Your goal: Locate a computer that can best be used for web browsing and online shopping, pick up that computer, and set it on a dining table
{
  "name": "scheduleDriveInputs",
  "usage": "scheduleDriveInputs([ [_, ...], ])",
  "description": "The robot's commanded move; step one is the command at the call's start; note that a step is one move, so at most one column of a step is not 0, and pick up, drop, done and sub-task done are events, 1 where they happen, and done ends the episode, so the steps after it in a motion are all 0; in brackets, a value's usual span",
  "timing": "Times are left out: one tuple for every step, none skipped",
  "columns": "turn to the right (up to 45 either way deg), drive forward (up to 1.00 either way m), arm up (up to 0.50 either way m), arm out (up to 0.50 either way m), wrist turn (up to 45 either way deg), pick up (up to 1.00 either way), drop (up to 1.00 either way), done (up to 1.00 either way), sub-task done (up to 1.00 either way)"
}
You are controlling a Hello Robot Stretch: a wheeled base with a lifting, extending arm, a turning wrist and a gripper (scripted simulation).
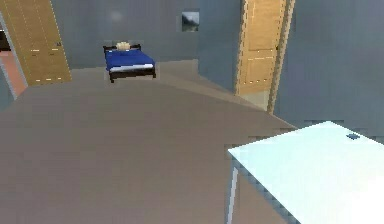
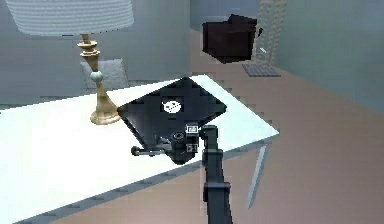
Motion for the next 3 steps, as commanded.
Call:
scheduleDriveInputs([
  [0.0,0.00,0.20,0.00,0.0,0.00,0.00,0.00,0.00],
  [0.0,0.00,0.00,0.00,-45.0,0.00,0.00,0.00,0.00],
  [0.0,0.00,0.00,0.00,-42.0,0.00,0.00,0.00,0.00],
])
